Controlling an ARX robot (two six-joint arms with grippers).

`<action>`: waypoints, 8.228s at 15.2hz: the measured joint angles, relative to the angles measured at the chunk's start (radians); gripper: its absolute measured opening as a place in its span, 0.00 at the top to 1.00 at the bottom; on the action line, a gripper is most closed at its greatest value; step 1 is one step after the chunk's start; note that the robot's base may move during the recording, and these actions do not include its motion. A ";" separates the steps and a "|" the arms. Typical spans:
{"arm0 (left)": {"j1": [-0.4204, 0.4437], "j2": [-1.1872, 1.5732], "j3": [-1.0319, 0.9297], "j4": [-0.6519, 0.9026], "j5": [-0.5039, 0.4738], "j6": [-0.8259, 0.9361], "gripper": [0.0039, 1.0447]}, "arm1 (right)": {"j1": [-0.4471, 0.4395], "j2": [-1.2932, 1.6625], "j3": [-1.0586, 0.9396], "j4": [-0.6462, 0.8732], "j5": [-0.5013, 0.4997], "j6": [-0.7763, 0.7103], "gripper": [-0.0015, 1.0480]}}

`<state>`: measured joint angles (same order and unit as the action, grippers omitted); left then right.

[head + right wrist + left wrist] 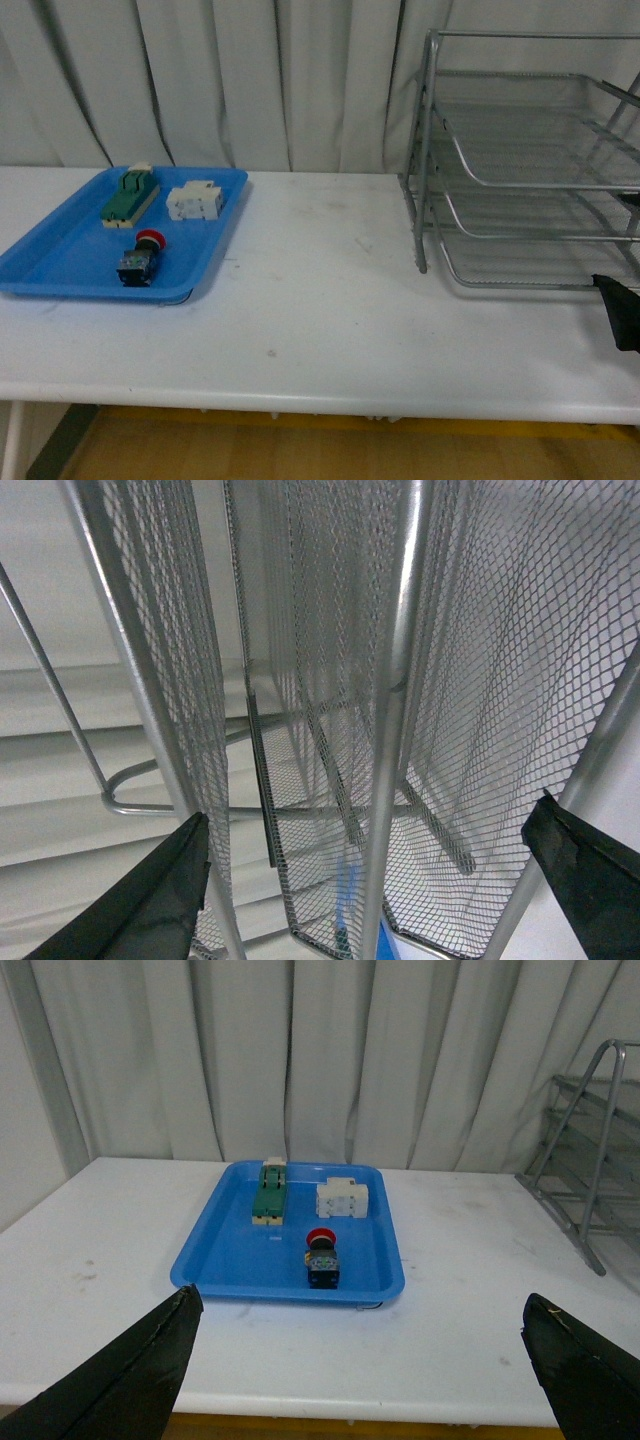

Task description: Place button on rack with both arms

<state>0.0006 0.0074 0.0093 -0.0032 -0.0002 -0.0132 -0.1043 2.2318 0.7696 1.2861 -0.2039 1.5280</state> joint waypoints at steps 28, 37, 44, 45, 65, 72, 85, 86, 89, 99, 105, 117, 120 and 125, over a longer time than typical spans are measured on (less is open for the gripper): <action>0.000 0.000 0.000 0.000 0.000 0.000 0.06 | -0.006 -0.031 -0.136 0.015 0.047 -0.020 0.96; 0.000 0.000 0.000 0.000 0.000 0.000 0.06 | -0.061 -0.137 -0.330 0.001 0.014 -0.036 0.71; 0.000 0.000 0.000 0.000 0.000 0.000 0.06 | -0.072 -0.370 -0.461 0.002 -0.004 -0.016 0.07; 0.000 0.000 0.000 0.000 0.000 0.000 0.06 | -0.067 -0.372 -0.496 0.001 -0.011 -0.013 0.06; 0.000 0.000 0.000 0.000 0.000 0.000 0.06 | 0.104 -2.033 -0.759 -1.085 0.202 -1.521 0.98; 0.000 0.000 0.000 -0.001 0.000 0.000 0.06 | 0.104 -2.228 -0.758 -1.289 0.204 -1.522 0.98; 0.000 0.000 0.000 0.000 0.000 0.000 0.06 | 0.104 -2.228 -0.758 -1.290 0.204 -1.523 0.06; 0.000 0.000 0.000 0.000 0.000 0.000 0.06 | 0.104 -2.228 -0.758 -1.290 0.204 -1.523 0.06; 0.029 0.389 0.104 0.083 -0.161 -0.060 0.06 | 0.104 -2.228 -0.758 -1.289 0.203 -1.525 0.06; -0.017 1.941 1.021 0.308 0.018 0.095 0.06 | 0.104 -2.228 -0.758 -1.290 0.203 -1.525 0.06; -0.022 2.193 1.386 -0.047 -0.021 0.093 0.06 | 0.104 -2.228 -0.758 -1.289 0.203 -1.525 0.06; -0.002 2.417 1.744 -0.418 0.013 0.050 0.06 | 0.104 -2.228 -0.758 -1.290 0.204 -1.525 0.06; -0.012 2.434 1.754 -0.422 0.005 0.055 0.35 | 0.104 -2.228 -0.758 -1.290 0.204 -1.525 0.06; -0.019 2.438 1.754 -0.399 0.011 0.055 0.64 | 0.104 -2.228 -0.758 -1.289 0.204 -1.525 0.06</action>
<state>-0.0181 2.4451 1.7630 -0.4019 0.0109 0.0414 -0.0002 0.0036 0.0113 -0.0032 -0.0002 0.0032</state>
